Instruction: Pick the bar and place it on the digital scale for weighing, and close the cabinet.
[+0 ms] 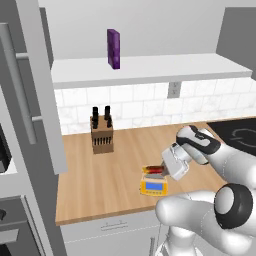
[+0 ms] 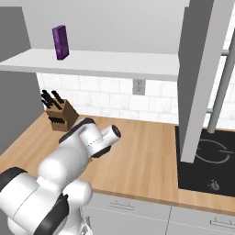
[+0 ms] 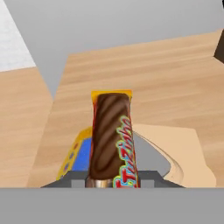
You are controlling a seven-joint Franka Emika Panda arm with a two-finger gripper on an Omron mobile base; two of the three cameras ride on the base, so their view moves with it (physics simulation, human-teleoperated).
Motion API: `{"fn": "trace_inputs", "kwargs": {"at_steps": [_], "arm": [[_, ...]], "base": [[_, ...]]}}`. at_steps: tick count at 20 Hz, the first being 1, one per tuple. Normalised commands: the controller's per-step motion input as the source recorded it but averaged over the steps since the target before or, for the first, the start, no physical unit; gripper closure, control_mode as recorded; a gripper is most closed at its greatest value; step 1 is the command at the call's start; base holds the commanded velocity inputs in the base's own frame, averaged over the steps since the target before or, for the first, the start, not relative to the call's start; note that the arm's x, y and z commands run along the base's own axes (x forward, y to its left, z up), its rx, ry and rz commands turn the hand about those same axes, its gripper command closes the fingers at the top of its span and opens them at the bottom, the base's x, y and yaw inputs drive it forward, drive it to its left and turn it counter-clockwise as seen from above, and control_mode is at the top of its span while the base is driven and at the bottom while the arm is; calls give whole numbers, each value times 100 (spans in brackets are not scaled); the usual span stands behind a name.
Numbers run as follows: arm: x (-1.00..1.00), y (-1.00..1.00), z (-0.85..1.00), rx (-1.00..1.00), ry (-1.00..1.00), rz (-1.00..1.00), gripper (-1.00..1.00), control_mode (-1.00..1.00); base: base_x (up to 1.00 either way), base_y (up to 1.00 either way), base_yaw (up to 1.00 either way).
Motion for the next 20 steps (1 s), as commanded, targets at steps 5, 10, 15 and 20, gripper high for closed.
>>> {"fn": "trace_inputs", "kwargs": {"at_steps": [5,10,15,20], "arm": [[11,1,-22,0,0,2,100,-100],[1,2,-6,0,0,1,100,-100],[0,6,0,0,0,0,100,-100],[-17,1,0,0,-3,1,100,-100]], "base": [[0,0,0],[0,0,0],[0,0,0],[0,0,0]]}}
